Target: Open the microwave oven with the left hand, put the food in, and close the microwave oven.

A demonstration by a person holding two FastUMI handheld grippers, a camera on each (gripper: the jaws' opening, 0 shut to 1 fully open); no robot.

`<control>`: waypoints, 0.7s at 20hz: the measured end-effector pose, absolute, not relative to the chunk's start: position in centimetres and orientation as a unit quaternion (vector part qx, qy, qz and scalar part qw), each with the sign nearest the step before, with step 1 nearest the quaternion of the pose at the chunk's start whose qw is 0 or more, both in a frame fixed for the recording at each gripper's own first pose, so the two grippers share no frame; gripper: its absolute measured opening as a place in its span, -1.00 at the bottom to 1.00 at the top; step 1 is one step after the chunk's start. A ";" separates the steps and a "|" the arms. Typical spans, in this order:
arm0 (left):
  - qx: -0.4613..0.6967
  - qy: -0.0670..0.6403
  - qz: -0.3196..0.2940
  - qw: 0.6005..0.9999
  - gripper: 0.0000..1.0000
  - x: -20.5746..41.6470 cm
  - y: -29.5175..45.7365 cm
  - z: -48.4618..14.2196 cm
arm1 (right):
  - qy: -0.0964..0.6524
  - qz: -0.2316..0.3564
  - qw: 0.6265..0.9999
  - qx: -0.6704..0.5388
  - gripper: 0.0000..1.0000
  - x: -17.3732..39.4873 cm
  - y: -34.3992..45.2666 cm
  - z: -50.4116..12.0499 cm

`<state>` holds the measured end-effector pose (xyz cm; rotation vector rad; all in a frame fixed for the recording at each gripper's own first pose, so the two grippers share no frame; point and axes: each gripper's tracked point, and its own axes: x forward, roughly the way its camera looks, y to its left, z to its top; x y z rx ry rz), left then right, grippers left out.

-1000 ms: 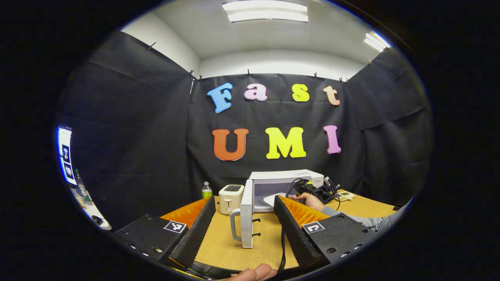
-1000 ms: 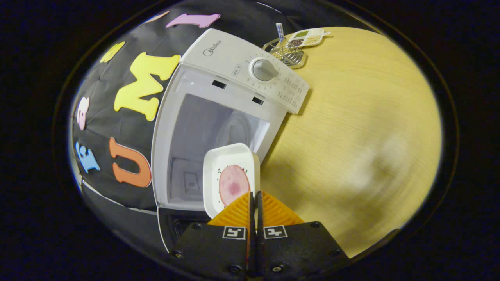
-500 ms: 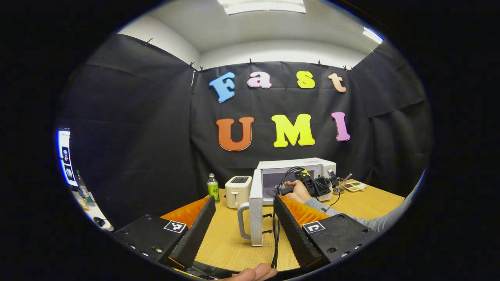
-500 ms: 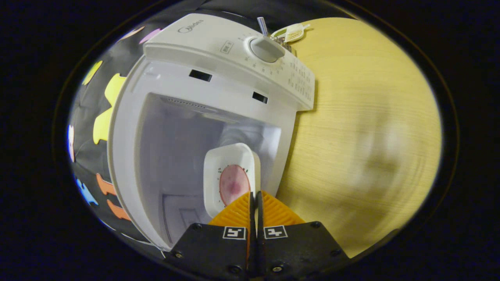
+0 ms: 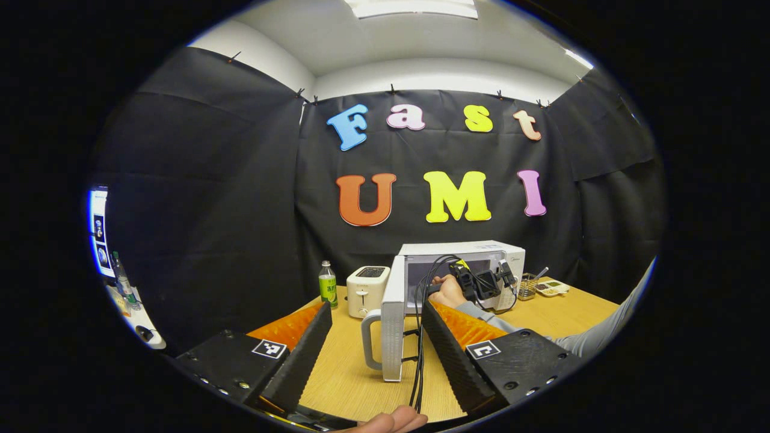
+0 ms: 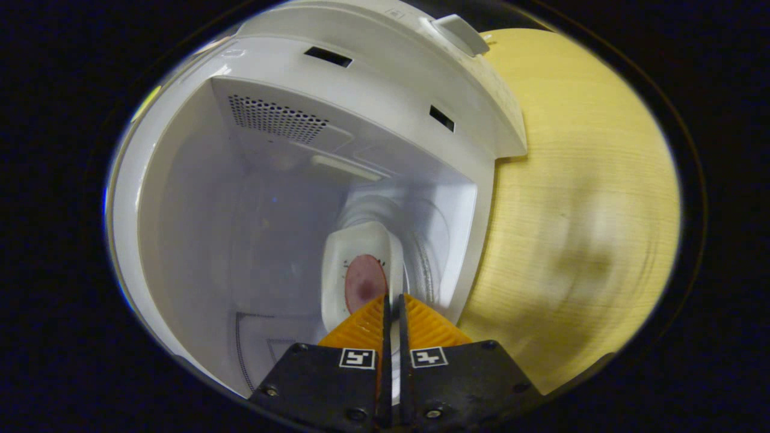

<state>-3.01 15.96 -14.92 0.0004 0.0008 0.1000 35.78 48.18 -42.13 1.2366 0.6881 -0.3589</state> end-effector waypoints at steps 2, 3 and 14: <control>0.000 -0.012 0.050 0.999 0.84 -3.4 16.2 -14.4 | 0.297 -0.161 0.748 0.571 -0.98 35.9 47.4 -41.6; -0.001 -0.014 0.049 0.999 0.84 -3.6 16.2 -14.2 | 0.291 -0.142 0.747 0.580 -0.68 36.2 47.7 -40.9; 0.003 -0.019 0.062 0.998 0.84 -5.8 17.8 -13.4 | 0.318 -0.062 0.762 0.561 0.99 30.5 46.7 -37.4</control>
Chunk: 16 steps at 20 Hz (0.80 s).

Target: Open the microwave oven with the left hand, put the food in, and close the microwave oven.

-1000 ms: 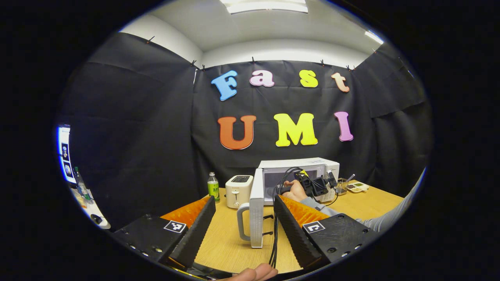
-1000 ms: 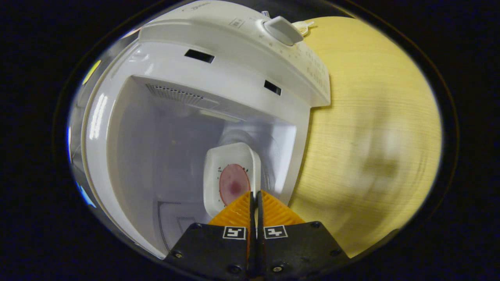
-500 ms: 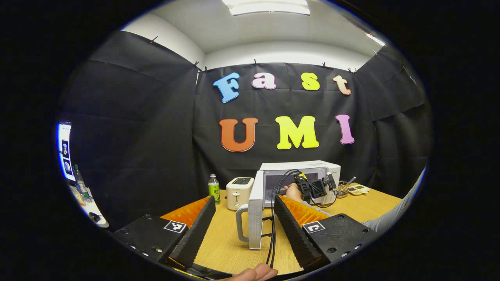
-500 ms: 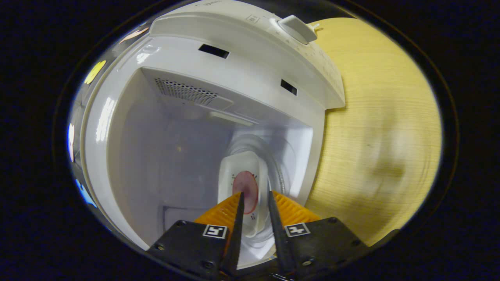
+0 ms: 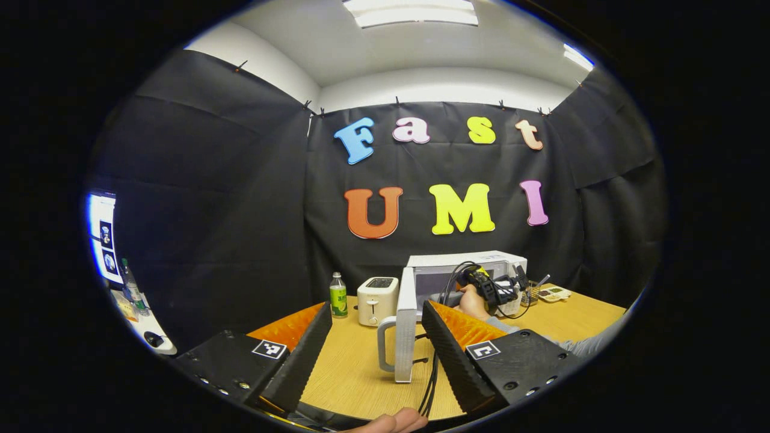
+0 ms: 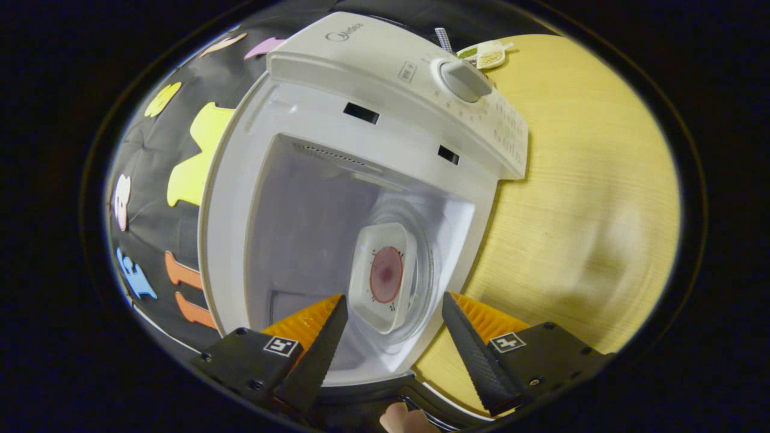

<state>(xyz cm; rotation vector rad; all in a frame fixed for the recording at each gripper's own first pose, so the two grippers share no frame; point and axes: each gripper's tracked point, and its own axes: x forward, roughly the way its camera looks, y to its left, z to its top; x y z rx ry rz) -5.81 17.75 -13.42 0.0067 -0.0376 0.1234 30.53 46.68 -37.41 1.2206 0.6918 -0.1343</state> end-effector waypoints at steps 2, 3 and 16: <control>0.001 -0.015 0.069 0.997 0.84 -6.3 18.5 -13.6 | 0.322 -0.040 0.765 0.556 0.79 28.8 45.9 -36.2; -0.002 -0.012 0.073 0.997 0.84 -6.3 18.8 -13.6 | 0.317 -0.031 0.770 0.553 0.99 28.0 45.1 -35.4; -0.027 0.039 0.097 0.994 0.84 -4.3 23.4 -17.8 | 0.222 0.152 0.908 0.322 0.75 17.3 31.3 -23.1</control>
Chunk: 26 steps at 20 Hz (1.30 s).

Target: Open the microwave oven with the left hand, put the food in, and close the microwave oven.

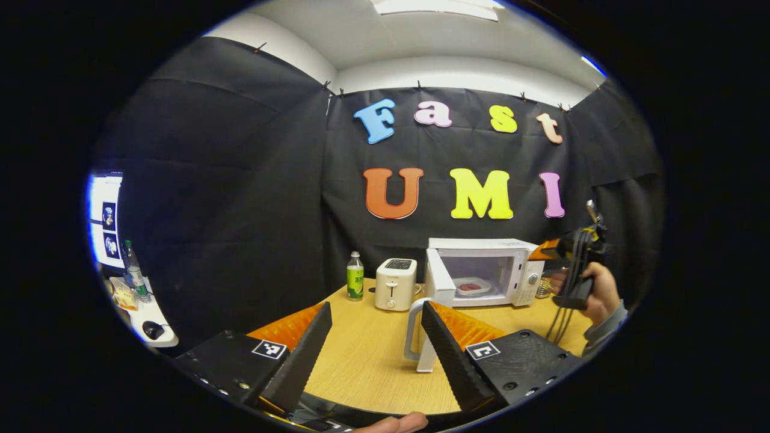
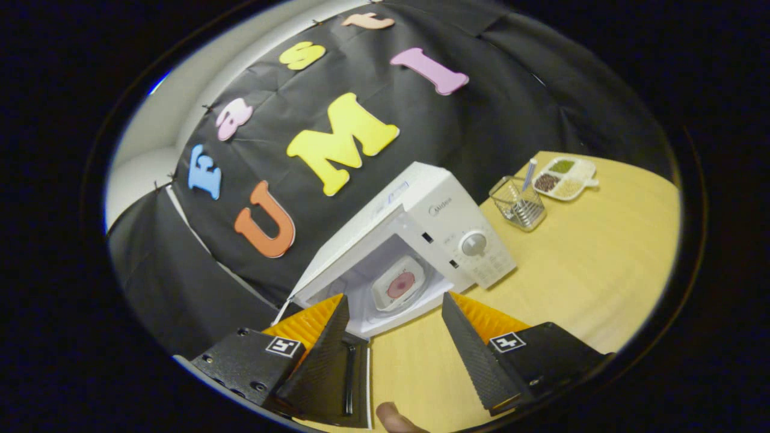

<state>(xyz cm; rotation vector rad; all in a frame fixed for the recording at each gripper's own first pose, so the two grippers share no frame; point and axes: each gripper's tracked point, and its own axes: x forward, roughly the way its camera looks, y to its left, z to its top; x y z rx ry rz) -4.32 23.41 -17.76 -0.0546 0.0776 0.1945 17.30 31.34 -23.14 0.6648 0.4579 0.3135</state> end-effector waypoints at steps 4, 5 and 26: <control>-0.036 0.037 0.094 0.994 0.42 -2.1 24.3 -19.0 | 0.158 0.170 0.939 0.252 0.97 14.0 25.2 -17.9; -0.030 0.031 0.088 0.995 0.41 -1.5 24.3 -19.2 | 0.143 0.172 0.947 0.232 0.97 13.2 24.0 -16.7; -0.069 0.118 0.006 0.991 -1.00 8.8 20.7 -28.0 | 0.045 0.144 0.985 0.085 0.79 0.8 7.5 -4.9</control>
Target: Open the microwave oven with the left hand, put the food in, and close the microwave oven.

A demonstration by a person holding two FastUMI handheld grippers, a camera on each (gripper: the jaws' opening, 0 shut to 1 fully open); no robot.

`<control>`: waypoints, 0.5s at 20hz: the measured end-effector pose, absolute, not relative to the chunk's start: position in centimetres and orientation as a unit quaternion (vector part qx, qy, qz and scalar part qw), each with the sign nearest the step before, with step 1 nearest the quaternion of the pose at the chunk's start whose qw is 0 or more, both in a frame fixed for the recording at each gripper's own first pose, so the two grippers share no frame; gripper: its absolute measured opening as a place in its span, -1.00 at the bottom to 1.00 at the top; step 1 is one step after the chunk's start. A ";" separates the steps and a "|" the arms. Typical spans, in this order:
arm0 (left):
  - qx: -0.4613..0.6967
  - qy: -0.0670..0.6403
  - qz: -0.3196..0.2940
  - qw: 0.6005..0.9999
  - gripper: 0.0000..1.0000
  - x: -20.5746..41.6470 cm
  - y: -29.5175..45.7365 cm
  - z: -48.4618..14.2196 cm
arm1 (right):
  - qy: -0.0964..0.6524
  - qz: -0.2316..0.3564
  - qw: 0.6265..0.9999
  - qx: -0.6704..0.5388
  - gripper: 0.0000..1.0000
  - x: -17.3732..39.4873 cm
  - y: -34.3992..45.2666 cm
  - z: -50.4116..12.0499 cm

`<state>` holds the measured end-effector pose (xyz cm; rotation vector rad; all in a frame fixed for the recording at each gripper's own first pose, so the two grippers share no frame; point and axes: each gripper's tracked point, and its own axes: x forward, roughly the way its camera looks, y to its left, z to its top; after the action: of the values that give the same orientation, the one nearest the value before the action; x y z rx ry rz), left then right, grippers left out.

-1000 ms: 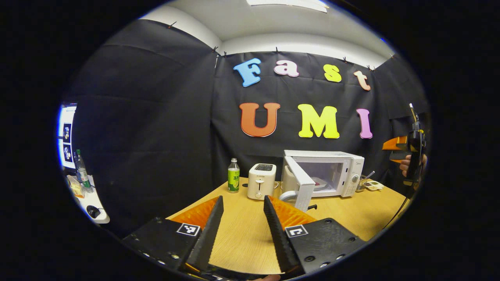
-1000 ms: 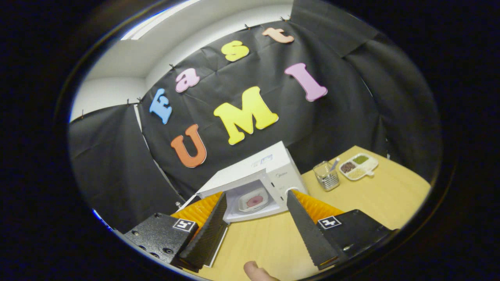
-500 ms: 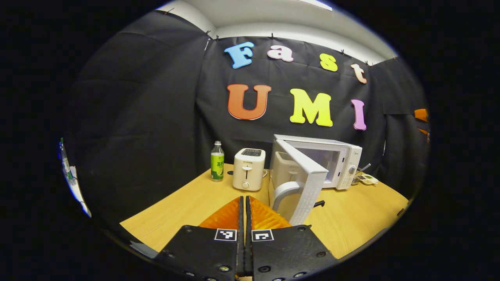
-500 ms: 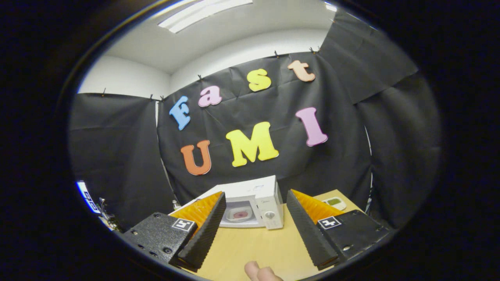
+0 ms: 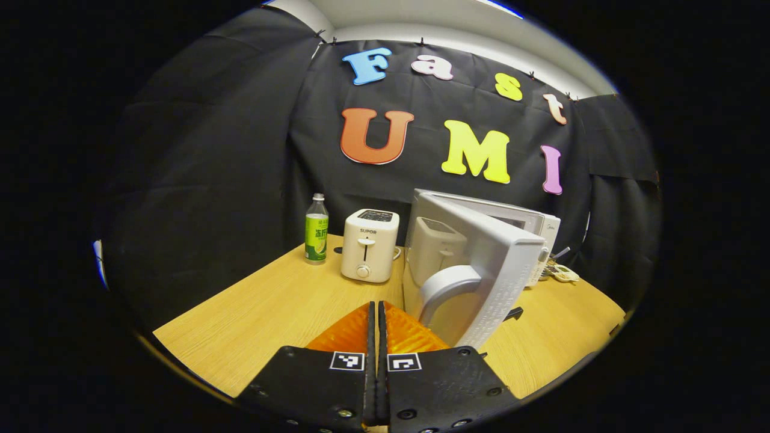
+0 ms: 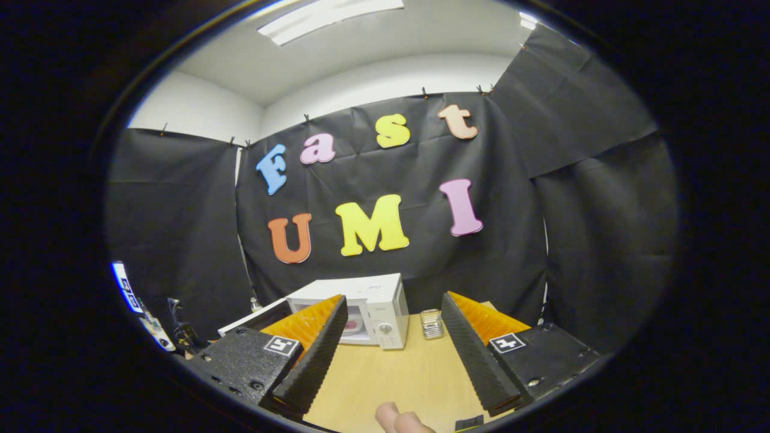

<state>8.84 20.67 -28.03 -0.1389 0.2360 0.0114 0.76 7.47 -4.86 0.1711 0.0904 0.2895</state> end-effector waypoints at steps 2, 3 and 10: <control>-0.076 0.119 -0.012 0.990 -1.00 9.3 19.4 -28.2 | 0.052 0.144 0.985 0.085 0.79 -0.2 6.9 -5.1; -0.083 0.119 -0.018 0.989 -1.00 9.5 18.6 -28.2 | 0.050 0.151 0.983 0.090 0.79 -0.8 7.0 -4.9; -0.078 0.111 -0.066 0.989 -0.77 11.9 11.1 -27.6 | 0.038 0.166 0.982 0.088 0.79 -1.6 6.3 -4.9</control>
<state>11.92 11.09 -27.63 -0.1563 0.2218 -0.1328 -1.57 6.32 -4.89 0.1768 0.0756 0.3338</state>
